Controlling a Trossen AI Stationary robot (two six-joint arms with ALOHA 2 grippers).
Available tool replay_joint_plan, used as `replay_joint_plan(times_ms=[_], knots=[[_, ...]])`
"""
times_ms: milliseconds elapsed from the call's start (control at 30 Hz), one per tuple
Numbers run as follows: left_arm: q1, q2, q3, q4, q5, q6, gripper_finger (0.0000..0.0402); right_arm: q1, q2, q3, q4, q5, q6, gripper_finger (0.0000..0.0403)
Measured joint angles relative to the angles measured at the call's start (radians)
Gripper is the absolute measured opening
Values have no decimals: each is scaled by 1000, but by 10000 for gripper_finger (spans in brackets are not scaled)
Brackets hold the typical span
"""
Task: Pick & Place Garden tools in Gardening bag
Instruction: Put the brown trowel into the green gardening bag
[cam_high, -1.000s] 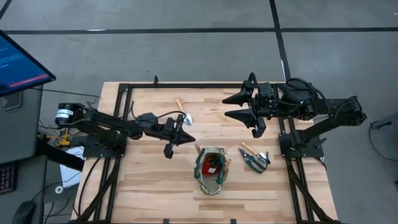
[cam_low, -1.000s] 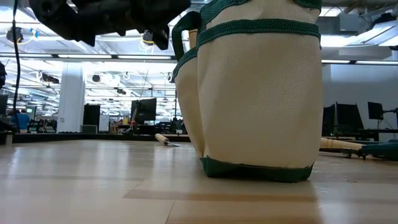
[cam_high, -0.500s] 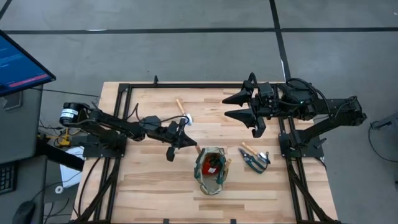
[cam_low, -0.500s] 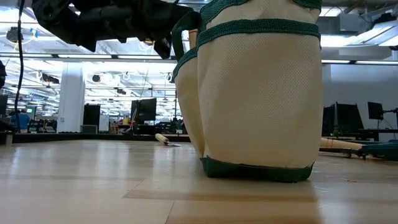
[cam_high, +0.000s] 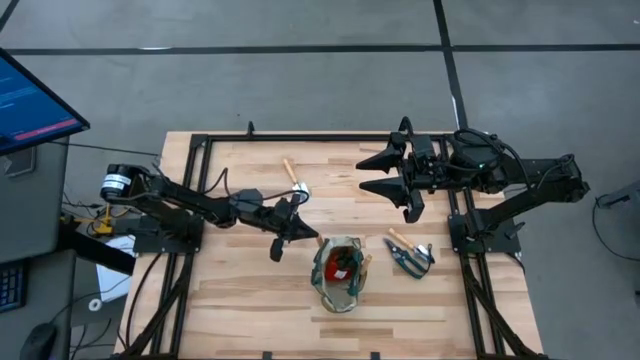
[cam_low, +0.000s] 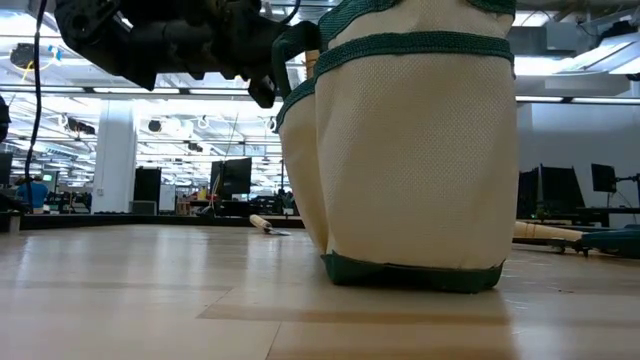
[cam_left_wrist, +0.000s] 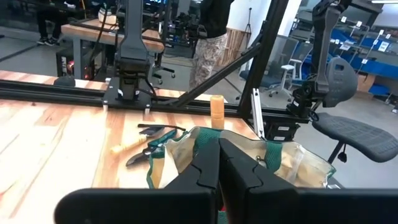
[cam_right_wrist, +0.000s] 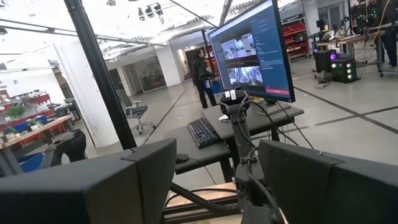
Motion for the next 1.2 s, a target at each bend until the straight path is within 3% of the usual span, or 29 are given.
replay_joint_plan(times_ms=[200,300,500,733,867,1200], knots=[[21,-76,-2,-17,-4,-17,6,0,0,0,-1,0,0,221],[65,-149,-1,-59,-61,-53,15,0,0,0,-1,0,-1,221],[148,-293,-1,-343,-224,-64,58,0,0,0,-20,3,0,221],[197,-403,51,-685,-458,-68,131,0,0,0,-118,164,0,221],[267,-383,116,-854,-593,-176,167,-18,0,0,-171,209,0,221],[509,-144,132,-923,-492,-492,204,-96,0,0,-253,207,26,221]])
